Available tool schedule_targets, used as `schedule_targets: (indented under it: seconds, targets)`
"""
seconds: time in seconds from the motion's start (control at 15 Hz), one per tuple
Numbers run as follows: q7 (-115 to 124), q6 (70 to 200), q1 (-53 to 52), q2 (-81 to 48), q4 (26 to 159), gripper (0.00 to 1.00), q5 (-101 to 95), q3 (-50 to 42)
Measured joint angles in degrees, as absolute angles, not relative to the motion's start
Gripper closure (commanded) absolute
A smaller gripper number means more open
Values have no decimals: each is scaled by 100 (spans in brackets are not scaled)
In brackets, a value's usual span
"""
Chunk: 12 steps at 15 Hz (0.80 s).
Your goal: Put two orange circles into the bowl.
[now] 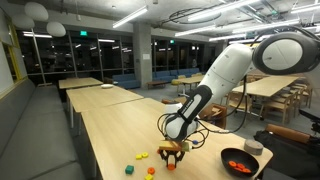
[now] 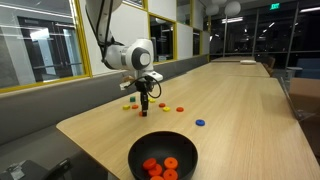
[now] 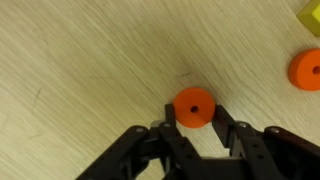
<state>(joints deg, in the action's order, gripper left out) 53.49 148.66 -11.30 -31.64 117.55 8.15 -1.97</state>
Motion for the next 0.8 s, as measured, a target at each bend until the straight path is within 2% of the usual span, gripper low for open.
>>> schedule_targets:
  seconds: [0.4,0.8]
  targets:
    - [5576,14787,-1169,-2604,12197,75,236,-942]
    - [5912,14034,-914,-1707,12875,75,-305,-1388]
